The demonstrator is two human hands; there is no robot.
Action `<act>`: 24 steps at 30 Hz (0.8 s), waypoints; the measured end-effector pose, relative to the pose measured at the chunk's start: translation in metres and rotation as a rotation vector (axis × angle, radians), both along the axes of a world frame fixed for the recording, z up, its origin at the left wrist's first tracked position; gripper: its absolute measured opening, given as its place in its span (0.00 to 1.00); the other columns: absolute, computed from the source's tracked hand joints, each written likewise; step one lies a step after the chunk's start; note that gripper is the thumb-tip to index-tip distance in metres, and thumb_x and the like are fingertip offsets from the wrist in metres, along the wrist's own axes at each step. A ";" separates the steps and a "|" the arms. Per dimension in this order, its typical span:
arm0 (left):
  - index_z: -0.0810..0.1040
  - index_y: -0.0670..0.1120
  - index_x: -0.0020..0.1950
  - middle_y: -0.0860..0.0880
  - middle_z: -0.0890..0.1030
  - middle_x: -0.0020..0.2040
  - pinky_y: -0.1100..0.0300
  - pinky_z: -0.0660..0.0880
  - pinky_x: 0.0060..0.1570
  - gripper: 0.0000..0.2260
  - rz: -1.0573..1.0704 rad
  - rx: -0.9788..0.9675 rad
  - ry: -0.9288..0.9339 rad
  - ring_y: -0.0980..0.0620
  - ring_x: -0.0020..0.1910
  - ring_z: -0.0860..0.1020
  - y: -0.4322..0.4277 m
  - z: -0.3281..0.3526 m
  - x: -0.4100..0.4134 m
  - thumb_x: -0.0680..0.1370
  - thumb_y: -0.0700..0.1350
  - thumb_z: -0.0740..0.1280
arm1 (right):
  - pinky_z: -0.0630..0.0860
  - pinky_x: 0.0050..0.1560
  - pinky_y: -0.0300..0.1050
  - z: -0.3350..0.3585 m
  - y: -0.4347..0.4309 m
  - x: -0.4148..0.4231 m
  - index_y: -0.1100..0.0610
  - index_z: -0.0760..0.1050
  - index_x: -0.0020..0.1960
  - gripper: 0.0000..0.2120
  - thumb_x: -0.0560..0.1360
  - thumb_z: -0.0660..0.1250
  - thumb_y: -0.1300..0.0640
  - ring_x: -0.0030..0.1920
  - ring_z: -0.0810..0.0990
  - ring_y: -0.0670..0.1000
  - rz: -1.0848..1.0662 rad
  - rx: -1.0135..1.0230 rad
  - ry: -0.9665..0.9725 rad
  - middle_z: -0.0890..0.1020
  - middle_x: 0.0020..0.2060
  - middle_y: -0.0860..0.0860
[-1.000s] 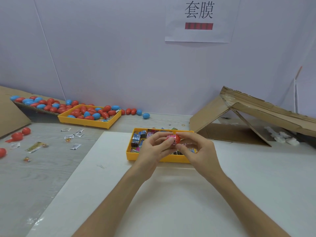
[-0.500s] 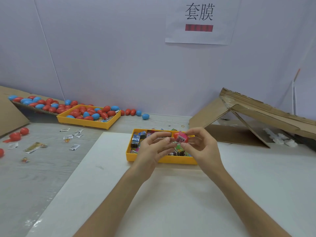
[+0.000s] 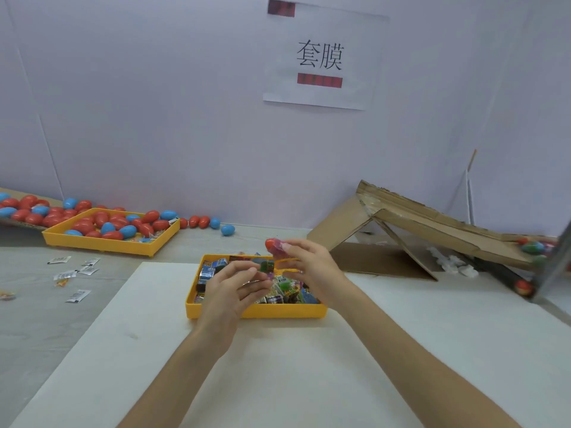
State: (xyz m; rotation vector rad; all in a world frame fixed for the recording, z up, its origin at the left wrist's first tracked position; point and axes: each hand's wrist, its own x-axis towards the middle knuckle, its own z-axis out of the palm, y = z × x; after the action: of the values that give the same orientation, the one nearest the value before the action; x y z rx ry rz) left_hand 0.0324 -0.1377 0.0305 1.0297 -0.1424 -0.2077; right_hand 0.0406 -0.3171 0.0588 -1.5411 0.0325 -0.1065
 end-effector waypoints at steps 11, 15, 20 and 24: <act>0.81 0.39 0.51 0.41 0.84 0.41 0.58 0.83 0.39 0.05 -0.021 0.032 0.014 0.44 0.42 0.85 0.000 -0.002 0.003 0.81 0.36 0.65 | 0.77 0.44 0.45 0.035 -0.056 0.050 0.60 0.71 0.64 0.13 0.85 0.57 0.54 0.46 0.84 0.56 -0.349 0.831 -0.099 0.82 0.51 0.58; 0.81 0.39 0.51 0.41 0.84 0.40 0.59 0.82 0.38 0.05 0.014 0.081 -0.016 0.44 0.41 0.85 -0.001 0.000 0.001 0.81 0.36 0.65 | 0.78 0.38 0.41 0.001 -0.051 0.029 0.59 0.80 0.54 0.10 0.82 0.59 0.62 0.35 0.83 0.49 -0.399 0.224 -0.062 0.85 0.41 0.54; 0.81 0.40 0.49 0.43 0.84 0.37 0.59 0.81 0.37 0.05 0.106 0.112 0.006 0.45 0.39 0.85 0.000 0.000 0.002 0.81 0.36 0.66 | 0.75 0.34 0.32 -0.009 -0.034 0.004 0.50 0.83 0.46 0.09 0.79 0.67 0.62 0.35 0.80 0.43 -0.088 -0.574 -0.188 0.84 0.37 0.45; 0.80 0.41 0.50 0.43 0.82 0.38 0.58 0.81 0.39 0.05 0.110 0.060 0.042 0.47 0.37 0.84 0.003 0.008 0.005 0.81 0.37 0.65 | 0.74 0.42 0.35 -0.011 -0.021 0.002 0.48 0.83 0.52 0.05 0.78 0.71 0.56 0.41 0.78 0.43 0.112 -0.982 -0.225 0.82 0.46 0.43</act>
State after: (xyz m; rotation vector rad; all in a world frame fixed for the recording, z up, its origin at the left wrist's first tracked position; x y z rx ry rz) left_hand 0.0377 -0.1348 0.0382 1.0887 -0.0415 -0.1342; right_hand 0.0422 -0.3384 0.0473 -2.4940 -0.3288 -0.2269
